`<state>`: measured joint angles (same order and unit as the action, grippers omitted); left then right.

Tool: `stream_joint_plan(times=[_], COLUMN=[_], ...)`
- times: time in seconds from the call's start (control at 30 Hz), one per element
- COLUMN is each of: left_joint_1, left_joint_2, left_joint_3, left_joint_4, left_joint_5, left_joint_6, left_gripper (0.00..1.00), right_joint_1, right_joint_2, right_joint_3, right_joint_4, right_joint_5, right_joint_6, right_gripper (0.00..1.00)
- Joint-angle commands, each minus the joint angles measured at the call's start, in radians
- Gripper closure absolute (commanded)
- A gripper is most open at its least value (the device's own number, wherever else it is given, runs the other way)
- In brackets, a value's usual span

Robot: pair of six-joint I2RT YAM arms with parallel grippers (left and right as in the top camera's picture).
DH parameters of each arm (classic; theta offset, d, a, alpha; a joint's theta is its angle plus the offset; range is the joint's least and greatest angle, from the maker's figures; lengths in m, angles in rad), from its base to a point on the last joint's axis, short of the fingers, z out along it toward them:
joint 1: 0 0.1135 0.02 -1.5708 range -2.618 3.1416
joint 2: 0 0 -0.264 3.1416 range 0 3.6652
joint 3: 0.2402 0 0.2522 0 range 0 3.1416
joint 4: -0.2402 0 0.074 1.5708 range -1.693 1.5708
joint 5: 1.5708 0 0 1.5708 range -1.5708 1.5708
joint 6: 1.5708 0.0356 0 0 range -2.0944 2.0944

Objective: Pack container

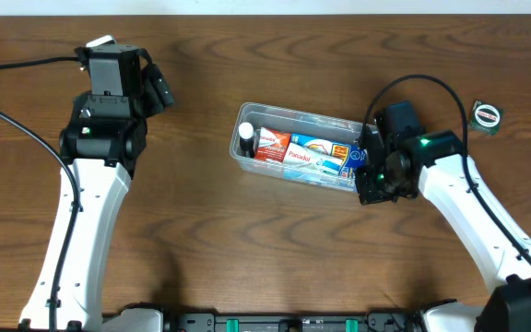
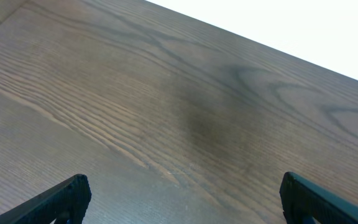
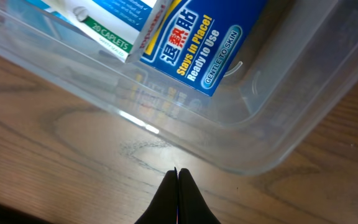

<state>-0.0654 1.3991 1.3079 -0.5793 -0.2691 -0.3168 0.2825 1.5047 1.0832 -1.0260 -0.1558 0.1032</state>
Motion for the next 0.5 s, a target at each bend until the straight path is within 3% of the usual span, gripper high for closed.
stream_joint_plan(times=[0.0,0.47], left_joint_1=[0.005,0.005], left_joint_2=[0.003,0.003], left_joint_3=[0.018,0.018], left_joint_4=[0.0,0.0], left_joint_5=[-0.013,-0.013], left_joint_6=[0.008,0.008], left_gripper=[0.02,0.02], right_joint_1=[0.0,-0.001], right_joint_2=[0.029,0.042], right_joint_3=[-0.008,-0.008], right_joint_4=[0.01,0.089], right_joint_5=[0.018,0.082], right_joint_6=[0.016,0.015], right_gripper=[0.99,0.99])
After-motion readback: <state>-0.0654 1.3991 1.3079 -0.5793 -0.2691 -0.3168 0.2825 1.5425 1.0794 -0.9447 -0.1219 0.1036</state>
